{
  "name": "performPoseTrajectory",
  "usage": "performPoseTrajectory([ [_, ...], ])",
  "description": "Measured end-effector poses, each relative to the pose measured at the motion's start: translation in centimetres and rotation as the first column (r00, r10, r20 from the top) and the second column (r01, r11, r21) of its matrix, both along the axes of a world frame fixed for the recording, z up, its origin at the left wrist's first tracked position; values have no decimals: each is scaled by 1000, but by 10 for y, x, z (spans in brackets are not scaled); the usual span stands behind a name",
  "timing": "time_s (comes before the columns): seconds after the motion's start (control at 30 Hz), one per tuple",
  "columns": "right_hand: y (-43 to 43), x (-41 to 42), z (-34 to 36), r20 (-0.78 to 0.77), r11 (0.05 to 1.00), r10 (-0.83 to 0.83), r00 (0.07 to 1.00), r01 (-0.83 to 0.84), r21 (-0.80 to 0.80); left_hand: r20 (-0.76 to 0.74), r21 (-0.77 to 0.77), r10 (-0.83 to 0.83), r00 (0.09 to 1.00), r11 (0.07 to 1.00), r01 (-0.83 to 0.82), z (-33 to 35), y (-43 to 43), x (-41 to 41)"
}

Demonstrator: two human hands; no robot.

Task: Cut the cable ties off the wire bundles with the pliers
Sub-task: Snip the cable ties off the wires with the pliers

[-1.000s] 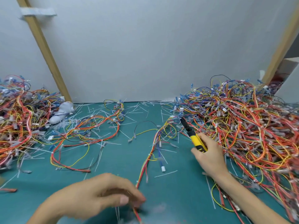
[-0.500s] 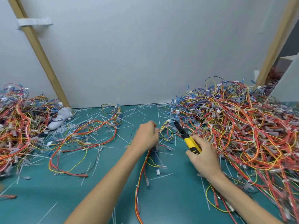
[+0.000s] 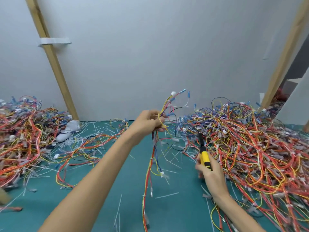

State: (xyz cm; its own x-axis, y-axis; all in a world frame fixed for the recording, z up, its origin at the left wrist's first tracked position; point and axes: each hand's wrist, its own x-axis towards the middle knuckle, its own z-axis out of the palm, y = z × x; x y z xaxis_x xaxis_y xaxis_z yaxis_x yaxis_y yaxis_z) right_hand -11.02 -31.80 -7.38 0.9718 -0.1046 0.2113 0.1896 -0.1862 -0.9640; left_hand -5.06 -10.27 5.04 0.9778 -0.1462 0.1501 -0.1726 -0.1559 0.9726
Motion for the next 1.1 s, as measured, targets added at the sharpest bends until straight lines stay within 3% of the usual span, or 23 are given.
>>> performPoseTrajectory([
  [0.17,-2,-1,1,-23,992,95,995,-92,92,13,-443,-65,998,894,64,6,12,-19],
  [0.27,2,0,3,-74,945,227,971,-201,258,-39,-591,-46,998,807,14,-14,18,-24],
  [0.33,8,1,8,-109,862,376,920,-304,405,-94,-601,-27,995,798,-35,-36,22,-26],
  [0.43,17,0,12,-67,624,576,815,-385,680,-176,-576,9,984,810,-111,-71,26,-29],
  [0.5,21,-1,11,-61,527,635,770,-374,763,-214,-510,54,975,846,-158,-93,27,-33],
  [0.53,22,-2,11,-72,526,639,766,-367,767,-225,-451,88,970,873,-184,-102,29,-34],
  [0.67,21,2,7,-168,729,501,849,-310,610,-236,-283,207,949,920,-271,-127,35,-37],
  [0.77,17,8,0,-187,769,443,877,-264,583,-209,-205,331,920,905,-372,-133,47,-37],
  [0.87,13,10,-8,-229,740,450,863,-217,636,-33,59,498,866,866,-496,-141,68,-43],
  [0.93,12,12,-11,-255,731,445,859,-183,658,140,238,527,838,804,-545,-143,78,-50],
  [1.03,14,15,-12,-292,730,410,864,-119,673,449,400,462,765,662,-634,-145,79,-54],
  [1.1,16,16,-10,-312,733,408,858,-103,673,615,412,342,711,630,-659,-138,70,-58],
])
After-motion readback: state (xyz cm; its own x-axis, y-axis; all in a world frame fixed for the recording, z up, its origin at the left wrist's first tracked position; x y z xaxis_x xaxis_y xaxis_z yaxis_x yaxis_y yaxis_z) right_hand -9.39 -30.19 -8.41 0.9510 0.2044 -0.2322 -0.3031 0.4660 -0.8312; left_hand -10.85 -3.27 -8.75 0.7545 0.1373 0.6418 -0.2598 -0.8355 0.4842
